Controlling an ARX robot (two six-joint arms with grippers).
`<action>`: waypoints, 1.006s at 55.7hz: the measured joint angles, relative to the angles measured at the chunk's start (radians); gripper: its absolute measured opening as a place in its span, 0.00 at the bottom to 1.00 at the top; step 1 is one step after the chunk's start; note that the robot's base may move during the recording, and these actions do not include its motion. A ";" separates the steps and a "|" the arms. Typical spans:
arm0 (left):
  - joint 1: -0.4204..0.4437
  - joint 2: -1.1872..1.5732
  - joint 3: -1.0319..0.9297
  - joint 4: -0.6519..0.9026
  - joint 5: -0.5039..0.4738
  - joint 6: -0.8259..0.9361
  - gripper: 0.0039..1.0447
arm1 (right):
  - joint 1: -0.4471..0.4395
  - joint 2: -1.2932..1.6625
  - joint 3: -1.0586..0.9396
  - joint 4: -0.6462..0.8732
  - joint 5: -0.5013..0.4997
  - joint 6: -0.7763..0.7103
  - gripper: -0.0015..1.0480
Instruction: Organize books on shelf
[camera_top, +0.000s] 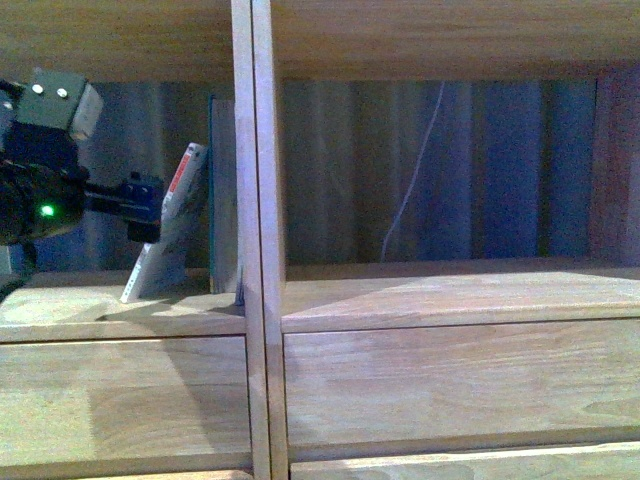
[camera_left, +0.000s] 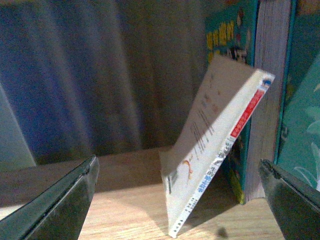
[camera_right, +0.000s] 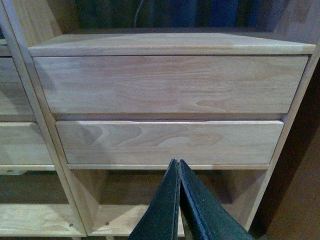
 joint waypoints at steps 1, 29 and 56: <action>0.002 -0.016 -0.013 0.000 -0.008 -0.003 0.93 | 0.000 0.000 0.000 0.000 0.000 0.000 0.03; -0.006 -0.936 -0.746 -0.267 -0.116 -0.011 0.93 | 0.000 0.000 0.000 0.000 -0.001 -0.002 0.38; -0.360 -1.502 -1.098 -0.486 -0.630 -0.100 0.93 | 0.000 0.000 0.000 0.000 -0.001 -0.002 0.93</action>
